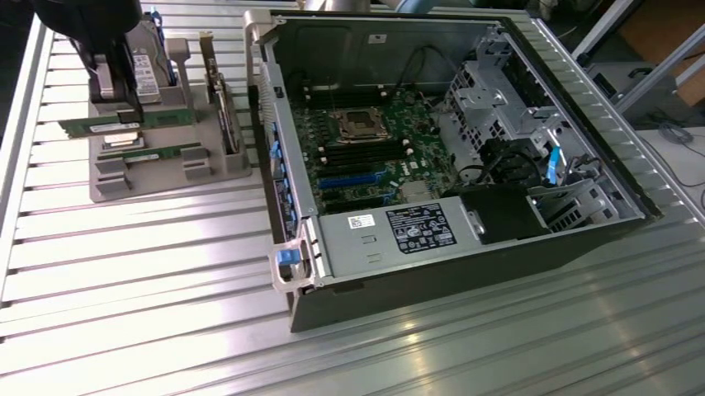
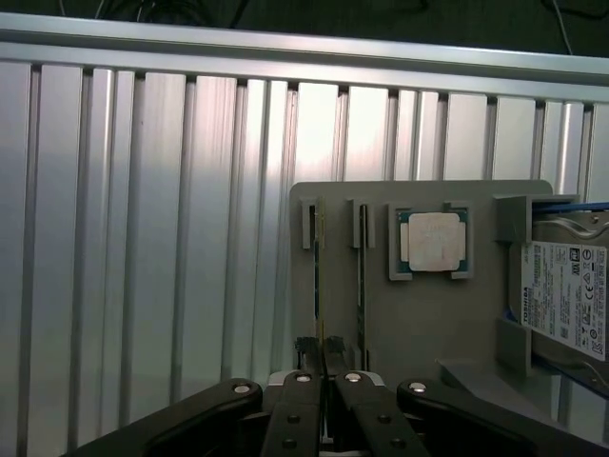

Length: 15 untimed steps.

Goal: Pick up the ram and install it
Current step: 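Pick up the ram and move it above insertion slot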

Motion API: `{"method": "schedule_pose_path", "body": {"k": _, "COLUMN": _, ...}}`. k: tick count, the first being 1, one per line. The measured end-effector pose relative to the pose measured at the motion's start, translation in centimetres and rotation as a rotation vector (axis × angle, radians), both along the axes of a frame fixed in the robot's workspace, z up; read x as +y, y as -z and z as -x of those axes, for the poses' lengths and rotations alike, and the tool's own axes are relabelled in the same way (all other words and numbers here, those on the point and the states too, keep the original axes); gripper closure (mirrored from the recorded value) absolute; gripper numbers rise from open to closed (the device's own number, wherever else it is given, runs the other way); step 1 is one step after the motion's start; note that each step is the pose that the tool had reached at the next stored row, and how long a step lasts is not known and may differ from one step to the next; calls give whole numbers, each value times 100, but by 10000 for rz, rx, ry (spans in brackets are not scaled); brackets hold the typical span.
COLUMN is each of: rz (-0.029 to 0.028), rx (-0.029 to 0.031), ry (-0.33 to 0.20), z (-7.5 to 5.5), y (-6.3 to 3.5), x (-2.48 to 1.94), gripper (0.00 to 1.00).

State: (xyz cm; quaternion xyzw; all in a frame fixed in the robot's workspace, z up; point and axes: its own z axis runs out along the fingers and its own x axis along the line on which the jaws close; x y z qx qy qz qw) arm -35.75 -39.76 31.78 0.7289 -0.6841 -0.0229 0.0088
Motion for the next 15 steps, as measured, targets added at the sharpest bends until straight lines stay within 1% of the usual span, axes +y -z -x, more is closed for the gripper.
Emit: {"method": "schedule_pose_path", "body": {"k": 15, "rz": 0, "rx": -1, "ry": 0, "z": 0, "y": -73, "x": -4, "gripper": 88}}
